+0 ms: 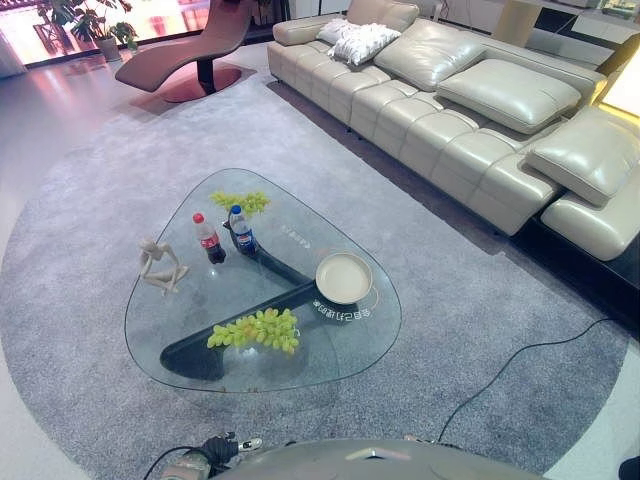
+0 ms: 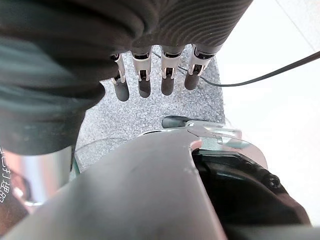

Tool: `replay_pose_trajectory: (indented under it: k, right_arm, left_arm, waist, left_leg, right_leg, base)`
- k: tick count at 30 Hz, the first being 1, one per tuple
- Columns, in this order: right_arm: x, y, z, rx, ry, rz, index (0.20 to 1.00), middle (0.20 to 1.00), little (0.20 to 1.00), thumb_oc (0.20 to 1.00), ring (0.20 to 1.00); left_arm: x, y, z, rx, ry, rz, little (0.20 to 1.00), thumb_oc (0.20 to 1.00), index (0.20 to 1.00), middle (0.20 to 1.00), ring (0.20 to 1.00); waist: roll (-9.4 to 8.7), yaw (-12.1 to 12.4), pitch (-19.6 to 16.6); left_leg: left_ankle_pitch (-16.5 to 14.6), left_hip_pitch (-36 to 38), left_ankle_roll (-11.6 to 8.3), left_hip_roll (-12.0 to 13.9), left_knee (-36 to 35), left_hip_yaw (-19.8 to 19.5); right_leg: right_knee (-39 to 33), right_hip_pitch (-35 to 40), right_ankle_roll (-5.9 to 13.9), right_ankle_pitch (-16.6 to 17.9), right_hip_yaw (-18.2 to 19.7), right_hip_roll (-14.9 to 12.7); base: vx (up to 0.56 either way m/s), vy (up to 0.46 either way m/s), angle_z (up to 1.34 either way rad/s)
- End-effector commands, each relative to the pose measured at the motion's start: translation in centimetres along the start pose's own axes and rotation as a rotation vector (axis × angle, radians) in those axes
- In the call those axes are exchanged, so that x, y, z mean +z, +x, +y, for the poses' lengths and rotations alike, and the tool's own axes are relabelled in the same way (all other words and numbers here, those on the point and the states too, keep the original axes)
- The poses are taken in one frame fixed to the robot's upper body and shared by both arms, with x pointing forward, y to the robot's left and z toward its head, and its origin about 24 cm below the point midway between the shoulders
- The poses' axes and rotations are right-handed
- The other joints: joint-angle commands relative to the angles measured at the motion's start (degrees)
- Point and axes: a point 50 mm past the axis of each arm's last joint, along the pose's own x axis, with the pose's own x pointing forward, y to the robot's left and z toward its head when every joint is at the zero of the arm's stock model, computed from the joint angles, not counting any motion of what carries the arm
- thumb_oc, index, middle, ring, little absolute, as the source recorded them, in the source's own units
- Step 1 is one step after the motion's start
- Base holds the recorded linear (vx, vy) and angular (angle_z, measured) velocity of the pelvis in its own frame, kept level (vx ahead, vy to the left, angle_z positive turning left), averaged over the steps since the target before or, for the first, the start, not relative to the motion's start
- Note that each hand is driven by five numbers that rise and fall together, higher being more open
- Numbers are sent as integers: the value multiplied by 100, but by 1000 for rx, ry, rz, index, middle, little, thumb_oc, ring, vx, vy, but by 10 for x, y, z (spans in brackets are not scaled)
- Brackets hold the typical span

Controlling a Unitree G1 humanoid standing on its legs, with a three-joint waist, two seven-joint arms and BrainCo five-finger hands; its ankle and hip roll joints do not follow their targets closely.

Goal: Pick up fruits into the plate

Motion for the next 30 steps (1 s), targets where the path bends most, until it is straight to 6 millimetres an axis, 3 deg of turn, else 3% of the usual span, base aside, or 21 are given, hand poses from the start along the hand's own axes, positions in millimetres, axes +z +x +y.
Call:
replay_pose_trajectory:
  k: [1,4,13,19,22,25,28,30]
  right_arm:
    - [24,0,-8,-16,34,-43,1000,1000,1000,1000,1000]
    - [27,-1,-10,-17,27,-39,1000,1000,1000,1000,1000]
    - [25,-1,-12,-14,4,-27,1000,1000,1000,1000,1000]
    - [24,-2,-15,-15,4,-23,1000,1000,1000,1000,1000]
    - [35,-4,-21,-24,7,-51,1000,1000,1000,1000,1000]
    - [56,-8,-32,-44,-4,-102,1000,1000,1000,1000,1000]
    - [70,-11,-38,-57,-14,-138,1000,1000,1000,1000,1000]
    - [92,-18,-46,-70,-20,-206,1000,1000,1000,1000,1000]
  left_arm:
    - [5,1,8,33,59,13,1000,1000,1000,1000,1000]
    - [1,-1,19,154,30,57,1000,1000,1000,1000,1000]
    - [-2,-2,26,212,38,81,1000,1000,1000,1000,1000]
    - [13,-2,28,220,-59,-23,1000,1000,1000,1000,1000]
    - [37,-4,36,259,-10,-139,1000,1000,1000,1000,1000]
    - [79,-9,45,315,59,-300,1000,1000,1000,1000,1000]
    - [106,-16,50,362,116,-396,1000,1000,1000,1000,1000]
    - [148,-33,65,461,217,-536,1000,1000,1000,1000,1000]
  waist:
    - [-3,198,161]
    - [-6,187,140]
    - [-25,131,170]
    - [-13,81,220]
    - [41,48,331]
    - [152,1,507]
    - [235,-35,643]
    - [322,-93,907]
  left_leg:
    - [-908,206,167,-67,146,60]
    - [-902,217,167,-59,140,102]
    - [-890,214,174,-40,149,184]
    - [-868,218,151,-26,140,241]
    - [-824,87,132,-8,174,289]
    - [-761,-216,116,1,266,305]
    - [-717,-400,113,-1,329,303]
    - [-659,-668,102,-10,420,292]
  right_leg:
    - [430,-97,350,-343,195,-283]
    - [426,-97,363,-338,228,-275]
    - [431,-119,334,-328,310,-240]
    - [423,-133,341,-308,334,-235]
    - [482,-294,331,-307,351,-226]
    - [572,-632,309,-281,369,-214]
    - [624,-830,288,-262,406,-194]
    - [711,-1108,256,-242,480,-152]
  base:
    - [-130,-162,-29]
    - [8,8,3]
    - [13,-3,-2]
    - [60,-1,-3]
    - [-45,23,-7]
    - [-146,58,-6]
    - [-117,55,-4]
    - [-197,61,-14]
